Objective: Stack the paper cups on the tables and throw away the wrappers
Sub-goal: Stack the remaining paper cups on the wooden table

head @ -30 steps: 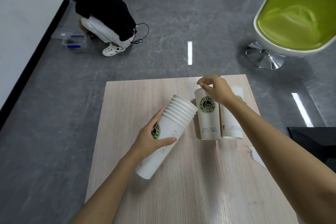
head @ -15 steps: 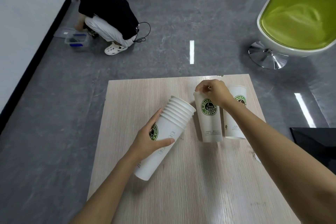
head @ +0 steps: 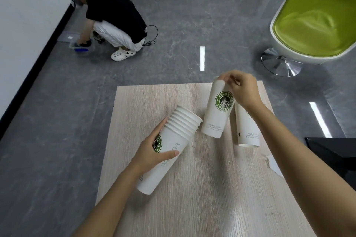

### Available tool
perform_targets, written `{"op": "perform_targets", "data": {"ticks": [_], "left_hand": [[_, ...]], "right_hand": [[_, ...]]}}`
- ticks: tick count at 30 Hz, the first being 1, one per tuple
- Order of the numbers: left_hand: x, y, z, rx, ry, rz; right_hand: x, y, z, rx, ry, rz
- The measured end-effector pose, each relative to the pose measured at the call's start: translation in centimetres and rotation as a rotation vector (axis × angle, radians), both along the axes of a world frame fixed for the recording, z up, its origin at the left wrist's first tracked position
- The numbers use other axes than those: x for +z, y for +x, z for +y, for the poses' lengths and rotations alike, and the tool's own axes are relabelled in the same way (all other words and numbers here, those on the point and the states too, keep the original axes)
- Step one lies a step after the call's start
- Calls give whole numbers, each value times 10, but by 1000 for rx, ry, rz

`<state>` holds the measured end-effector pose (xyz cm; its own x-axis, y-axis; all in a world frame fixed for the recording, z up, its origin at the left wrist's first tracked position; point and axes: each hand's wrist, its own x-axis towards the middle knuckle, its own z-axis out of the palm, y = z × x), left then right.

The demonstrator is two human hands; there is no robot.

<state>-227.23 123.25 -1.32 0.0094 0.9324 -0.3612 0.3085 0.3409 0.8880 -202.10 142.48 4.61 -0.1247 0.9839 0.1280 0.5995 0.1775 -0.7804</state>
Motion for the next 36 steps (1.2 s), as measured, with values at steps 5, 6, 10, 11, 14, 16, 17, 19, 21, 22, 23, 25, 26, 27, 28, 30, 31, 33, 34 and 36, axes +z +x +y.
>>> {"op": "perform_targets", "data": {"ticks": [5, 6, 10, 11, 14, 16, 17, 19, 21, 22, 23, 25, 26, 27, 28, 30, 31, 33, 34, 36], "left_hand": [[-2, -5, -5, -18, -4, -2], [-2, -6, -5, -22, -4, 1], [0, -7, -9, -36, -19, -1], [1, -7, -9, -41, -17, -2], [4, -5, -10, -55, -7, -5], [5, -4, -11, -55, -3, -17], [6, -3, -11, -57, -1, -23], [8, -2, -12, -59, 5, -28], [11, -1, -13, -59, 14, -28], [12, 0, -13, -59, 19, -29], [13, 0, -13, -60, 23, -31], [15, 0, -14, -60, 27, -38], [17, 1, -14, -60, 29, -42], [17, 1, -14, -59, 34, -45], [18, 2, -14, -60, 37, -47], [19, 2, -15, -61, 37, -51], [19, 3, -16, -62, 36, -52], [19, 3, -16, -63, 32, -49], [19, 3, -17, -61, 29, -51], [19, 4, -17, -61, 25, -53]], "right_hand": [[19, 3, -7, -92, 94, 102], [23, 2, -9, -105, 108, 142], [35, -4, -15, -140, 153, 264], [37, -6, -17, -141, 155, 292], [37, -14, -22, -126, 138, 351], [35, -20, -29, -105, 100, 387], [33, -23, -32, -97, 76, 403], [29, -30, -40, -79, 39, 422], [24, -36, -48, -61, 2, 439], [22, -39, -52, -51, -21, 451], [20, -41, -56, -41, -46, 461], [15, -44, -65, -19, -90, 465], [13, -46, -69, 1, -103, 466], [11, -48, -74, 24, -111, 472], [10, -50, -79, 48, -115, 481], [9, -53, -88, 83, -122, 482], [9, -54, -92, 94, -125, 475], [7, -55, -98, 111, -140, 469], [7, -56, -101, 121, -151, 470], [4, -56, -105, 141, -173, 478]]}}
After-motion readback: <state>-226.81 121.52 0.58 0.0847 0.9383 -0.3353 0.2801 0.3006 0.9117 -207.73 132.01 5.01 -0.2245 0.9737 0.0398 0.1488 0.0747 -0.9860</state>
